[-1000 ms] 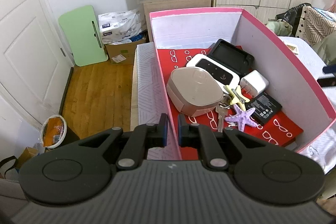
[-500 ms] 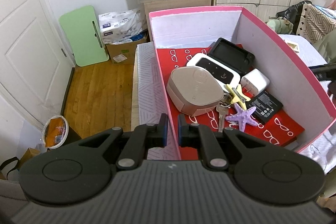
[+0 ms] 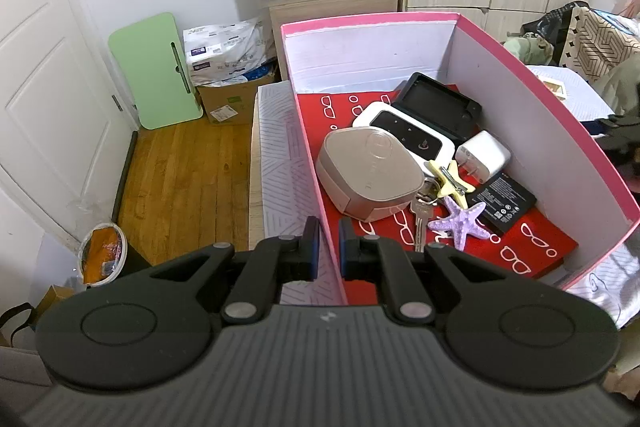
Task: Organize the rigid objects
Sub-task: 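Grasp the white Wi-Fi router with the right gripper, then carry the white router into the box and lower it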
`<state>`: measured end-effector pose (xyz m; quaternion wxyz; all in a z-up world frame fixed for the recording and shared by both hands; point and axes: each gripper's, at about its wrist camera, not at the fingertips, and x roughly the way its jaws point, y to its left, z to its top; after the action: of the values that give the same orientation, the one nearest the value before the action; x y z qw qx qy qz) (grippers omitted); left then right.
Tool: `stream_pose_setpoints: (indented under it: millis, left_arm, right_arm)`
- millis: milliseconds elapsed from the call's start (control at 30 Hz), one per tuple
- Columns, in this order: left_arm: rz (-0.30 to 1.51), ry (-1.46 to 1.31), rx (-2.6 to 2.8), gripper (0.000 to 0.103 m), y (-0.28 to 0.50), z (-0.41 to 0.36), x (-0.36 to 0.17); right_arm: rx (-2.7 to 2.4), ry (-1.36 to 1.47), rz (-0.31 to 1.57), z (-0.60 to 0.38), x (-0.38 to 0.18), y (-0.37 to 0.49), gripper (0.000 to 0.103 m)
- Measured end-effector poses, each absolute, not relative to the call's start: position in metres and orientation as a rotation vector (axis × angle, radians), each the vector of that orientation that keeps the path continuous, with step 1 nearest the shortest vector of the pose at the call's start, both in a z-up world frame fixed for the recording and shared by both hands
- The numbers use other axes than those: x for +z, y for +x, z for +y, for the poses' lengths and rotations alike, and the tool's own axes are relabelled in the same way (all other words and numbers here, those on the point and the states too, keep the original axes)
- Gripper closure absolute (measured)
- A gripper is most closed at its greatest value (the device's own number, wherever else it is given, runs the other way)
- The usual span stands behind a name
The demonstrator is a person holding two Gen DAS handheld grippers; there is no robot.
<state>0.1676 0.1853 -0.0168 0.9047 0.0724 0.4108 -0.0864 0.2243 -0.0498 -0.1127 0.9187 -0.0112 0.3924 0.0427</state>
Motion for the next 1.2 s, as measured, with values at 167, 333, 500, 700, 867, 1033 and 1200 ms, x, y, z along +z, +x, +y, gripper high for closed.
stream_pose_setpoints:
  millis: [167, 333, 500, 700, 867, 1033, 1200]
  left_arm:
    - [0.841, 0.130, -0.186, 0.094, 0.166, 0.188, -0.017]
    - [0.843, 0.143, -0.183, 0.094, 0.167, 0.187, -0.016]
    - [0.848, 0.151, -0.178, 0.094, 0.167, 0.186, -0.016]
    - [0.850, 0.160, -0.175, 0.094, 0.166, 0.183, -0.017]
    - [0.850, 0.176, -0.170, 0.094, 0.164, 0.182, -0.017]
    - [0.850, 0.183, -0.167, 0.094, 0.164, 0.181, -0.017]
    - [0.846, 0.204, -0.159, 0.095, 0.162, 0.178, -0.018]
  right_arm:
    - [0.187, 0.020, 0.860, -0.070, -0.100, 0.205, 0.022]
    - [0.188, -0.017, 0.886, -0.072, -0.099, 0.199, 0.024]
    - [0.097, 0.035, 0.916, -0.073, -0.099, 0.206, 0.015]
    - [0.063, -0.001, 0.857, -0.057, -0.105, 0.220, 0.031]
    - [0.114, 0.010, 0.867, -0.061, -0.094, 0.215, 0.036]
    - [0.124, 0.031, 0.839, -0.067, -0.083, 0.201, 0.036]
    - [0.127, 0.042, 0.756, -0.065, -0.056, 0.189, 0.036]
